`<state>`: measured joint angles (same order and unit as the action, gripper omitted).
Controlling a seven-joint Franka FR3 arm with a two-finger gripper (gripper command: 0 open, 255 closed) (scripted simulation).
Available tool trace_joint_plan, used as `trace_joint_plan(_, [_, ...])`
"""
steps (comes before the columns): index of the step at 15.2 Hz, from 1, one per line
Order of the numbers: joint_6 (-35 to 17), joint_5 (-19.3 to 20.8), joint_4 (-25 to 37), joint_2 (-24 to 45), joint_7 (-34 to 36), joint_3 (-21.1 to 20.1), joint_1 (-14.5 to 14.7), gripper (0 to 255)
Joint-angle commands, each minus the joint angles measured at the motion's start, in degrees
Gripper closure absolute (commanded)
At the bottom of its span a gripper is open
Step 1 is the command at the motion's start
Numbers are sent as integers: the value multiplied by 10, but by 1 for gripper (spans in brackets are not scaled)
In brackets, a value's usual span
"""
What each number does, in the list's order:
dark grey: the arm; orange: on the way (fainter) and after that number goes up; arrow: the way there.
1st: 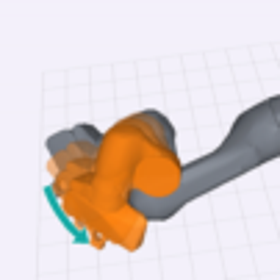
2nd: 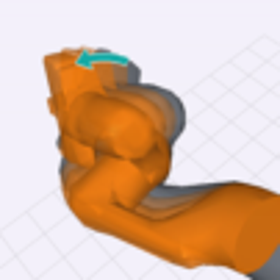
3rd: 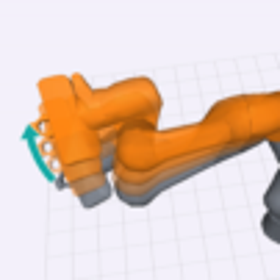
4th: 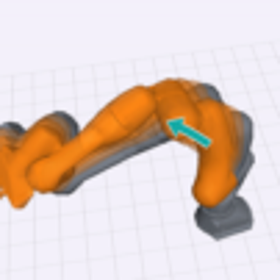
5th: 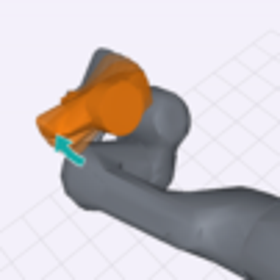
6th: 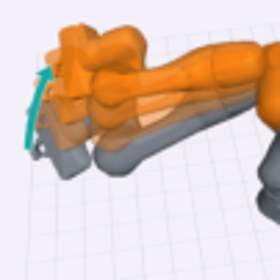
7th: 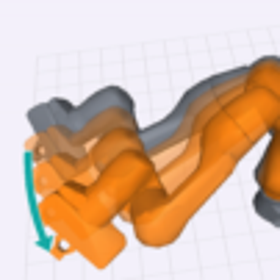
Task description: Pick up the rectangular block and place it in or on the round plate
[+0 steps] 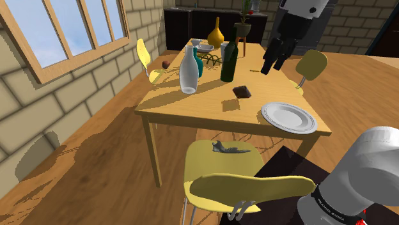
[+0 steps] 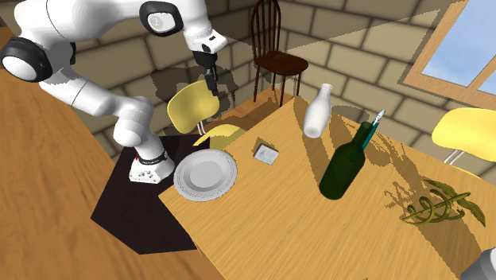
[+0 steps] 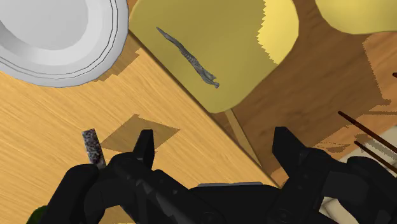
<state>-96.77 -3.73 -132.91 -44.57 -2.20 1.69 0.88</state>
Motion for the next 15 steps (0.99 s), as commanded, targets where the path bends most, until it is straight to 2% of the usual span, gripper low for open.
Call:
trace_joint_plan(1, [0, 0, 0, 0, 0, 0, 0, 0])
trace_joint_plan(8, [-80, 73, 16, 133, -12, -16, -19, 0])
trace_joint_plan(15, [-143, 160, 61, 276, -1, -29, -43, 0])
